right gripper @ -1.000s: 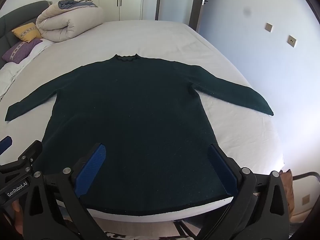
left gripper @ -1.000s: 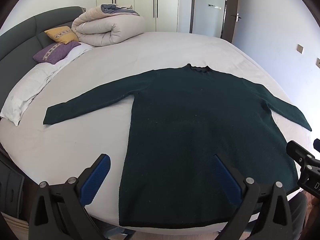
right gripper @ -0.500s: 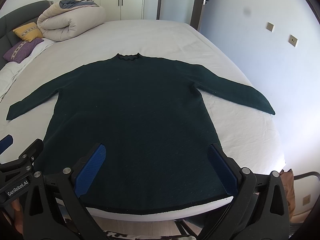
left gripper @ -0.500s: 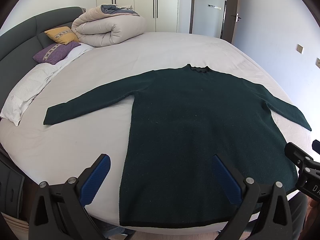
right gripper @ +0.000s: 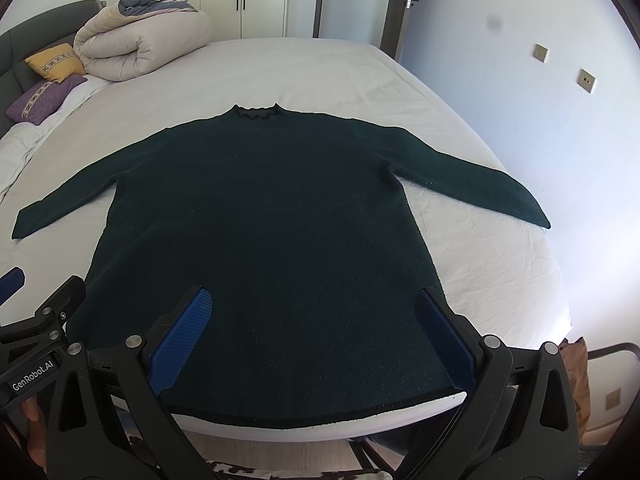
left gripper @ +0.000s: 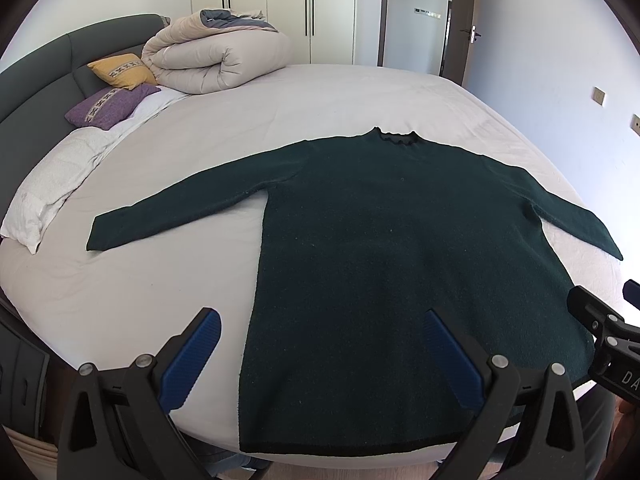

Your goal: Fold small clothes

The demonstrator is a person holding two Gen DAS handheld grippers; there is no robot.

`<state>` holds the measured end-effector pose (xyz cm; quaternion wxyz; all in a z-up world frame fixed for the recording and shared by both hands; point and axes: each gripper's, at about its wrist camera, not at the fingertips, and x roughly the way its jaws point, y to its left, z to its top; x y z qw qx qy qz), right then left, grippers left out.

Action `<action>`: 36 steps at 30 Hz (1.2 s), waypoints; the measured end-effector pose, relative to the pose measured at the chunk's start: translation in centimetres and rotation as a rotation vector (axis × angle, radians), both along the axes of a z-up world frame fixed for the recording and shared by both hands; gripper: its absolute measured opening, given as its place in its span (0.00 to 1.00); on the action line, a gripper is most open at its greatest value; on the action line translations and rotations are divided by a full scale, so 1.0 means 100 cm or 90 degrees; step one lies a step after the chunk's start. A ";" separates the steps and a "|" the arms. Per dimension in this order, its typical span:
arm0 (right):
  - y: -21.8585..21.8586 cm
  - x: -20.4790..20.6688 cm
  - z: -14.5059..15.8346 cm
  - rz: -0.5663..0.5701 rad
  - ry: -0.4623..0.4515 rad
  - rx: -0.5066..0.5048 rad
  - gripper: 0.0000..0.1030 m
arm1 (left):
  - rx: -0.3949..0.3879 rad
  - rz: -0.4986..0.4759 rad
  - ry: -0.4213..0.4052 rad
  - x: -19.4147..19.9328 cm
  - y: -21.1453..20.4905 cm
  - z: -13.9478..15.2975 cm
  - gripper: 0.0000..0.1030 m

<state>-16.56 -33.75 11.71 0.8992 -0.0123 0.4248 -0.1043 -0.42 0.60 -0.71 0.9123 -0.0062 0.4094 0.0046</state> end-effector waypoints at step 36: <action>0.002 0.000 -0.004 -0.001 0.004 -0.004 1.00 | 0.001 -0.004 0.002 -0.001 -0.001 0.000 1.00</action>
